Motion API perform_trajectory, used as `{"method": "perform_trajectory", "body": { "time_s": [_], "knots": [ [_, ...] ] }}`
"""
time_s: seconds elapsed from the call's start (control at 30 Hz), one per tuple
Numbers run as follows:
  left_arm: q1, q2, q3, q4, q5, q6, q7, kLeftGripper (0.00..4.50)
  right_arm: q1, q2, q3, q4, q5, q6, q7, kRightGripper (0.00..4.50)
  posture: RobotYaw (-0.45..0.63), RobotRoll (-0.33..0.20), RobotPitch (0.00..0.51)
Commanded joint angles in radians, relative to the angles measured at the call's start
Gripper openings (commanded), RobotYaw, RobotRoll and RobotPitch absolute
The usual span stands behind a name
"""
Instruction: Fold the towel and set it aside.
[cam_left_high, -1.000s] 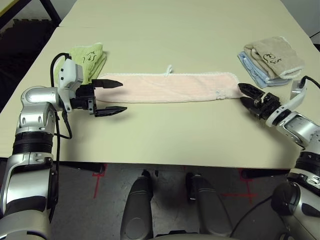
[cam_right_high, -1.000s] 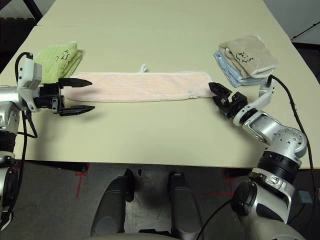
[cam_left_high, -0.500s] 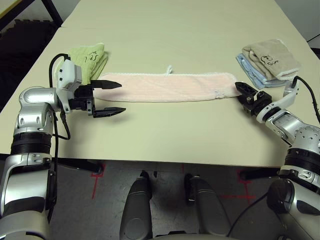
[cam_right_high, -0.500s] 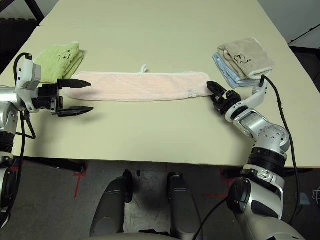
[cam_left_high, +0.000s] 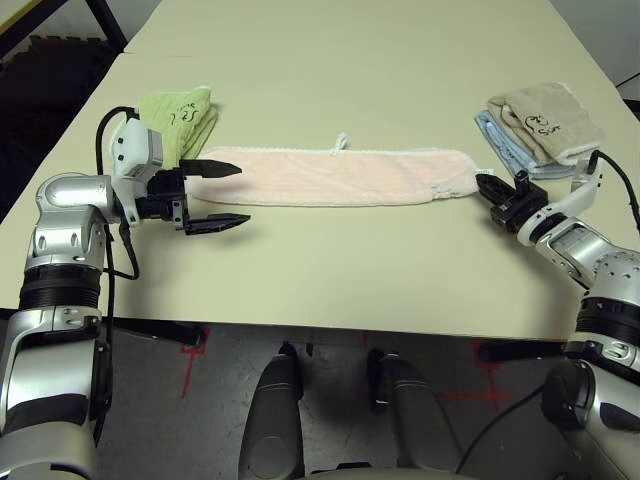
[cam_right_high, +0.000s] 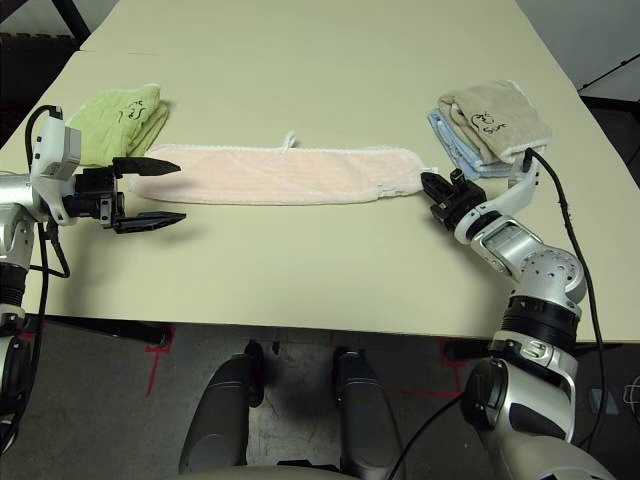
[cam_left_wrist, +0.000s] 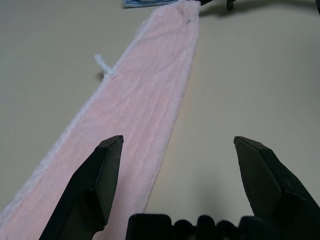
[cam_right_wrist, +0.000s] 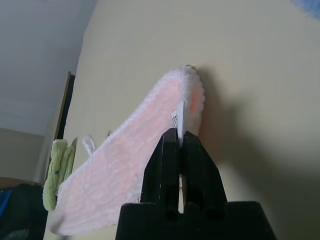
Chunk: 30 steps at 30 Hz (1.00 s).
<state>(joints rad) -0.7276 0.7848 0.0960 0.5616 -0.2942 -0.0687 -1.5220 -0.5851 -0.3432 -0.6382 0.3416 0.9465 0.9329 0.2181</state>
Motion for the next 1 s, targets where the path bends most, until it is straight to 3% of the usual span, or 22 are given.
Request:
{"method": "perform_trajectory", "body": {
  "time_s": [0.03, 0.4, 0.83, 1.0],
  "knots": [
    [0.008, -0.002, -0.016, -0.002, 0.001, -0.004, -0.005, 4.50, 0.055, -0.019, -0.012, 0.012, -0.006, 0.019, -0.019, 0.02, -0.01, 0.000, 0.229],
    [-0.006, -0.013, -0.025, 0.012, 0.003, -0.006, -0.002, 4.50, 0.123, -0.072, -0.081, -0.074, 0.080, 0.031, -0.050, 0.02, -0.03, 0.000, 0.230],
    [-0.019, -0.022, -0.026, 0.024, 0.006, -0.009, -0.003, 4.50, 0.105, -0.221, -0.142, -0.023, 0.110, 0.043, -0.021, 0.02, -0.04, 0.000, 0.230],
    [-0.024, -0.027, -0.030, 0.030, 0.008, -0.012, -0.004, 4.50, 0.107, -0.220, -0.134, -0.040, 0.139, 0.067, -0.017, 0.02, -0.05, 0.000, 0.228]
  ]
}}
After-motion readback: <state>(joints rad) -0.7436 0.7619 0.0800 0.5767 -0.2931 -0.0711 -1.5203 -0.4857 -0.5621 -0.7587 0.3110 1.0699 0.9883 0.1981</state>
